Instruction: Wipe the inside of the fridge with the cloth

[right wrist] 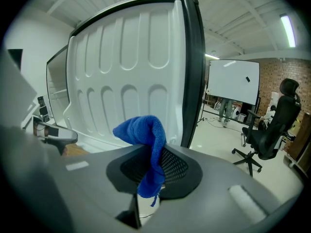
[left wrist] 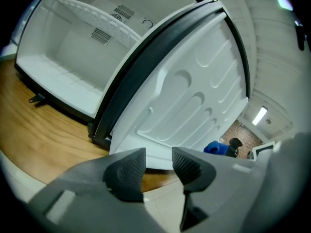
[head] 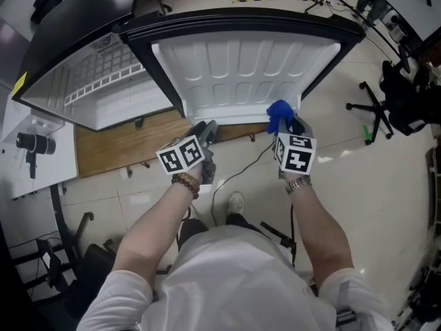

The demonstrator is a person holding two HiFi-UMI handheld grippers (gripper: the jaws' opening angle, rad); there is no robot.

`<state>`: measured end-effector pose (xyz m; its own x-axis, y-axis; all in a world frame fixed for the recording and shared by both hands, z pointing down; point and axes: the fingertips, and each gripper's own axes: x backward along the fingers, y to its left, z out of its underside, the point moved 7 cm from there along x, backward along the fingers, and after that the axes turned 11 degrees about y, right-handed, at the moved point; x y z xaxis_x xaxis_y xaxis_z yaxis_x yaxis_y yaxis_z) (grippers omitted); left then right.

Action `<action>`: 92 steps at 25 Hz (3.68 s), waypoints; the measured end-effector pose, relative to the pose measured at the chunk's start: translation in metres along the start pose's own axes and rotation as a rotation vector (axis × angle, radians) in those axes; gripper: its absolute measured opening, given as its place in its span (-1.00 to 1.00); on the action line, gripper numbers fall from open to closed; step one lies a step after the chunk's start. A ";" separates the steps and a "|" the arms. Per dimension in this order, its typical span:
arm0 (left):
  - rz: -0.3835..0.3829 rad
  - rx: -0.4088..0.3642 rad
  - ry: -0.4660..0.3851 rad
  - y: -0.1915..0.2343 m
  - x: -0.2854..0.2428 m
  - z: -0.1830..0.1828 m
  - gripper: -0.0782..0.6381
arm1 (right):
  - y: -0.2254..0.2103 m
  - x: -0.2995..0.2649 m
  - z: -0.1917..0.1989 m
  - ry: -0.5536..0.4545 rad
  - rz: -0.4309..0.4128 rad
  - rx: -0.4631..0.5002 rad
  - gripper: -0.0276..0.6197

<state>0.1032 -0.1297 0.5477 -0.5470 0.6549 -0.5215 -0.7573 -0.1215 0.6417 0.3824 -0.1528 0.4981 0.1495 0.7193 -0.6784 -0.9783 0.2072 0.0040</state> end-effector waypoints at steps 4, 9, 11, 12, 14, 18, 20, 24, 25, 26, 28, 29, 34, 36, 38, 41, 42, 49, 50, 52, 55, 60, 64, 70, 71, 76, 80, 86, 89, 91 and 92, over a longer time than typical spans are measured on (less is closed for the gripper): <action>0.030 0.051 -0.037 0.000 -0.003 -0.003 -0.31 | -0.007 0.003 0.001 -0.001 0.006 -0.001 -0.75; 0.071 0.165 -0.102 0.009 -0.005 -0.008 -0.31 | -0.008 0.005 0.001 -0.006 0.002 0.006 -0.75; 0.095 0.204 -0.127 0.011 -0.006 -0.010 -0.31 | -0.008 0.007 0.001 -0.010 -0.001 0.010 -0.75; 0.108 0.220 -0.139 0.011 -0.006 -0.010 -0.31 | -0.008 0.009 0.001 -0.014 -0.002 0.012 -0.75; 0.130 0.246 -0.161 0.012 -0.007 -0.010 -0.31 | -0.007 0.012 0.001 -0.023 -0.009 0.014 -0.75; 0.166 0.281 -0.196 0.014 -0.007 -0.010 -0.35 | -0.001 0.025 -0.001 -0.051 -0.030 0.020 -0.75; 0.175 0.293 -0.207 0.015 -0.008 -0.009 -0.38 | 0.004 0.033 -0.003 -0.069 -0.044 0.024 -0.75; 0.178 0.303 -0.224 0.017 -0.008 -0.010 -0.43 | 0.018 0.046 -0.006 -0.100 -0.079 0.040 -0.75; 0.178 0.304 -0.227 0.017 -0.007 -0.010 -0.44 | 0.021 0.048 -0.006 -0.103 -0.087 0.047 -0.75; 0.178 0.304 -0.229 0.017 -0.007 -0.009 -0.47 | 0.026 0.051 -0.006 -0.105 -0.096 0.054 -0.75; 0.180 0.302 -0.231 0.016 -0.005 -0.009 -0.51 | 0.034 0.056 -0.004 -0.108 -0.116 0.067 -0.75; 0.181 0.300 -0.231 0.016 -0.004 -0.008 -0.52 | 0.038 0.058 -0.004 -0.110 -0.126 0.072 -0.75; 0.183 0.292 -0.230 0.021 0.007 -0.004 -0.61 | 0.062 0.065 0.003 -0.116 -0.175 0.100 -0.75; 0.187 0.294 -0.228 0.023 0.010 -0.004 -0.62 | 0.070 0.066 0.006 -0.112 -0.188 0.108 -0.75; 0.197 0.296 -0.227 0.024 0.011 -0.003 -0.62 | 0.077 0.067 0.009 -0.110 -0.196 0.114 -0.75; 0.218 0.299 -0.229 0.026 0.012 -0.003 -0.61 | 0.085 0.068 0.011 -0.108 -0.202 0.121 -0.75; 0.227 0.300 -0.229 0.027 0.011 -0.004 -0.61 | 0.087 0.069 0.011 -0.108 -0.202 0.123 -0.75; 0.271 0.353 -0.244 0.023 -0.003 -0.004 -0.58 | 0.084 0.072 0.015 -0.101 -0.192 0.129 -0.75; 0.273 0.367 -0.250 0.025 -0.003 -0.005 -0.57 | 0.086 0.072 0.015 -0.100 -0.191 0.130 -0.75; 0.277 0.388 -0.262 0.027 -0.002 -0.006 -0.56 | 0.088 0.073 0.016 -0.096 -0.189 0.132 -0.75; 0.278 0.398 -0.276 0.025 -0.003 -0.007 -0.62 | 0.090 0.074 0.018 -0.090 -0.191 0.134 -0.75; 0.284 0.404 -0.294 0.023 -0.001 -0.002 -0.66 | 0.095 0.077 0.025 -0.083 -0.203 0.147 -0.75; 0.299 0.390 -0.299 0.023 0.003 0.004 -0.67 | 0.098 0.078 0.028 -0.079 -0.208 0.156 -0.75; 0.341 0.348 -0.303 0.021 0.011 0.012 -0.67 | 0.105 0.080 0.033 -0.073 -0.224 0.171 -0.75; 0.349 0.335 -0.302 0.021 0.013 0.013 -0.66 | 0.107 0.080 0.033 -0.074 -0.227 0.173 -0.75; 0.387 0.289 -0.289 0.015 0.023 0.014 -0.64 | 0.116 0.079 0.031 -0.084 -0.247 0.180 -0.75; 0.436 0.279 -0.284 0.009 0.033 0.009 -0.64 | 0.128 0.076 0.030 -0.093 -0.274 0.188 -0.75; 0.458 0.258 -0.264 0.003 0.046 -0.006 -0.64 | 0.151 0.064 0.032 -0.095 -0.310 0.194 -0.75; 0.498 0.288 -0.253 -0.003 0.046 -0.012 -0.65 | 0.161 0.050 0.031 -0.096 -0.317 0.194 -0.75; 0.494 0.295 -0.241 -0.004 0.047 -0.015 -0.66 | 0.167 0.039 0.027 -0.101 -0.318 0.190 -0.75; 0.491 0.296 -0.236 -0.005 0.048 -0.015 -0.66 | 0.169 0.033 0.025 -0.104 -0.318 0.186 -0.75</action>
<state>0.0754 -0.1091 0.5114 -0.6872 0.7264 -0.0086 -0.2871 -0.2607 0.9217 0.2250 -0.0779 0.4948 0.4642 0.6614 -0.5891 -0.8394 0.5407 -0.0544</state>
